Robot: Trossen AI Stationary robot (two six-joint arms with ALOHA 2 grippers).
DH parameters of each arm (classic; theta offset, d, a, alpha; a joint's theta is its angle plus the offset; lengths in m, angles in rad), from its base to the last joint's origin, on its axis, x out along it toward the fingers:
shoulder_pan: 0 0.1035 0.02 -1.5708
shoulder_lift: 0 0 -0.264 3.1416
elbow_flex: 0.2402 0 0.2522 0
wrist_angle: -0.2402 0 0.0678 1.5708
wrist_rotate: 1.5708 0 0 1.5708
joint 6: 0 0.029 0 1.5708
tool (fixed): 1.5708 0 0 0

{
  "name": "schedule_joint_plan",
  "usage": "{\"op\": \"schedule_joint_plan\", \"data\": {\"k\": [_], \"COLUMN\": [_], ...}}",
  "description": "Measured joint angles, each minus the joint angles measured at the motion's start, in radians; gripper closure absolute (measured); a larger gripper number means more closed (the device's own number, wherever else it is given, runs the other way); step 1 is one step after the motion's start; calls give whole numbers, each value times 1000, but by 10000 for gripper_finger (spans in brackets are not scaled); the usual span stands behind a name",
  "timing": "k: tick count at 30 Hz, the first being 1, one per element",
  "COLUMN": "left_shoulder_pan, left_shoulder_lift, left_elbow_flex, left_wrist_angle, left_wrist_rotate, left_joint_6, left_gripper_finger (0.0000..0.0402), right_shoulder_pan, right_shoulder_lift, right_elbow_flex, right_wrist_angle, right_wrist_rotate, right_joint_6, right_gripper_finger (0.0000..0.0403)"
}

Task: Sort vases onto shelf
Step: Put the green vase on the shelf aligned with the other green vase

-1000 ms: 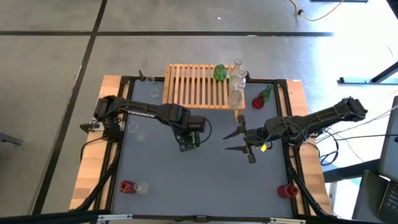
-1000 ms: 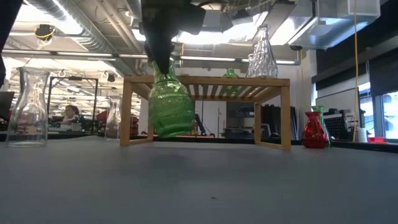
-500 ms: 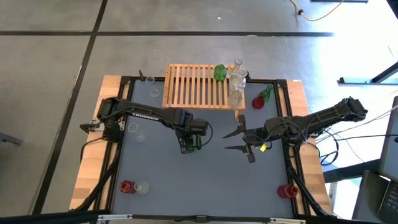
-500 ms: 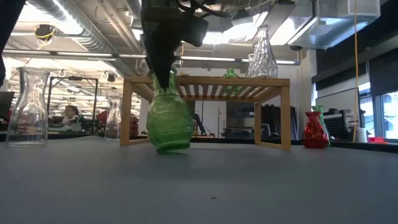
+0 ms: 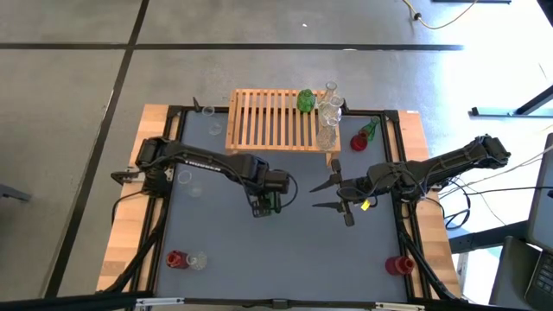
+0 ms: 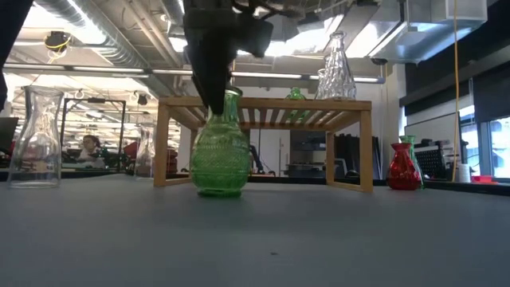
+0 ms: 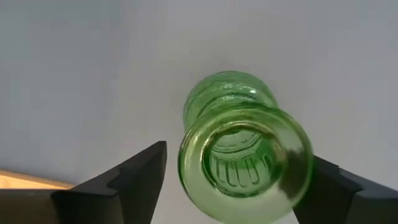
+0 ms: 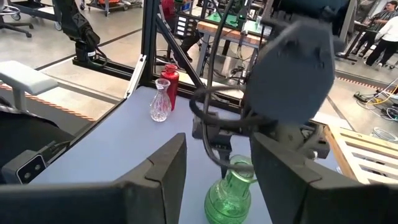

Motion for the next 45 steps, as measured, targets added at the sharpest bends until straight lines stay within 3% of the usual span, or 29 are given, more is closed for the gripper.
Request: {"op": "schedule_joint_plan", "data": {"k": [6, 10, 14, 17, 25, 33, 45], "left_shoulder_pan": [-26, -48, -87, -125, -182, -191, -155], "left_shoulder_lift": [-66, -129, -230, -339, -551, -561, -561], "left_elbow_flex": [0, -7, -92, -229, -599, -707, -711], "left_wrist_angle": [-33, -63, -13, 121, 728, 980, 943], "left_wrist_rotate": [-9, -63, -172, -274, -283, -244, -255], "left_joint_6": [12, 3, -12, -22, 40, 35, 32], "left_gripper_finger": [102, 104, 105, 105, 105, 105, 96], "right_shoulder_pan": [0, 0, 0, 0, 0, 0, 0], "right_shoulder_lift": [0, 0, 0, 0, 0, 0, 0], "right_elbow_flex": [0, 0, 0, 0, 0, 0, 0], "right_wrist_angle": [-1, -2, -8, -9, 7, 21, 16], "right_wrist_rotate": [0, 0, 0, 0, 15, 34, 34], "right_joint_6": [0, 0, 0, 0, 0, 0, 0], "right_gripper_finger": [233, 233, 233, 233, 233, 233, 233]}}
